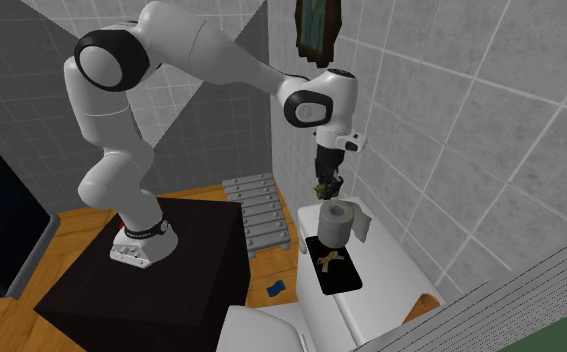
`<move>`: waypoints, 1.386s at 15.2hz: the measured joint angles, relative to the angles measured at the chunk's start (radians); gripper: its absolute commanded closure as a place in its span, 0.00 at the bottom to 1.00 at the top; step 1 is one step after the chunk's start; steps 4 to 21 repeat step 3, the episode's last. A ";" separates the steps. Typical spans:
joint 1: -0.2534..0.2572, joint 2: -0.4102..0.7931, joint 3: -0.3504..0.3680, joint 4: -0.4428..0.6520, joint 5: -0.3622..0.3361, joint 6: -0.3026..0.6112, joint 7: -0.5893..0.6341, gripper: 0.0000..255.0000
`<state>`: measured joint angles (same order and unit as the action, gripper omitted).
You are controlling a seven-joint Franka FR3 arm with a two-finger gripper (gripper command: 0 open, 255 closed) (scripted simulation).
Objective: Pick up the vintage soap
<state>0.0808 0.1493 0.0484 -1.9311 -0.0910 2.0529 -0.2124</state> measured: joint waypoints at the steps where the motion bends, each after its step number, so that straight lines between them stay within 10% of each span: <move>1: -0.001 -0.007 0.000 0.005 0.001 -0.012 -0.002 1.00; 21: -0.001 -0.014 0.000 0.020 0.002 -0.033 -0.005 1.00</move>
